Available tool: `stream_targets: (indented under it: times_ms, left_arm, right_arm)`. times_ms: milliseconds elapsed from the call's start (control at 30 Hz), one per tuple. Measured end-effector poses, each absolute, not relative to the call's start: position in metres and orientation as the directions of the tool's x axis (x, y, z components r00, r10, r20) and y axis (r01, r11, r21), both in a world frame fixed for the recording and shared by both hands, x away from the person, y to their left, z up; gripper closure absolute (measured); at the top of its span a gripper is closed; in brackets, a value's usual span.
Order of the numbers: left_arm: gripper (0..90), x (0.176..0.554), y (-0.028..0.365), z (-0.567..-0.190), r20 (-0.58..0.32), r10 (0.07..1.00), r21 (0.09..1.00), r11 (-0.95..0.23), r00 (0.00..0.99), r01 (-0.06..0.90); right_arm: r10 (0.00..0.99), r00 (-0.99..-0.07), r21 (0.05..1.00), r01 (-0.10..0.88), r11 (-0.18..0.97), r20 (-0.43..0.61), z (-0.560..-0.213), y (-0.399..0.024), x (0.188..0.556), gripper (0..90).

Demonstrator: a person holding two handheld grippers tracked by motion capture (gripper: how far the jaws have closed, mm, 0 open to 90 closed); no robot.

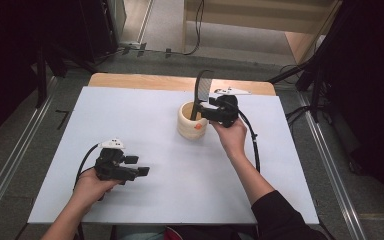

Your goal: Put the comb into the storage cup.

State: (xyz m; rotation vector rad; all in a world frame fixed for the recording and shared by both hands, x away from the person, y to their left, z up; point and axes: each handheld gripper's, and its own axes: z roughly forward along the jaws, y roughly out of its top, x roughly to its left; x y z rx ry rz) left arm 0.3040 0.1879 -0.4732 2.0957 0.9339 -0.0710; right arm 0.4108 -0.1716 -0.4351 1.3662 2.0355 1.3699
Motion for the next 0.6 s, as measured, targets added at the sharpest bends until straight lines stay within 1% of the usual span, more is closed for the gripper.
stream_targets:
  times_ms: [600]
  left_arm:
    - [28.7, 0.303, 0.187, -0.472, -0.349, 0.582, 0.667, -0.396, 0.735, 0.631]
  right_arm:
    - [0.82, -0.52, 0.835, 0.541, 0.1, 0.239, -0.437, -0.176, 0.388, 30.5]
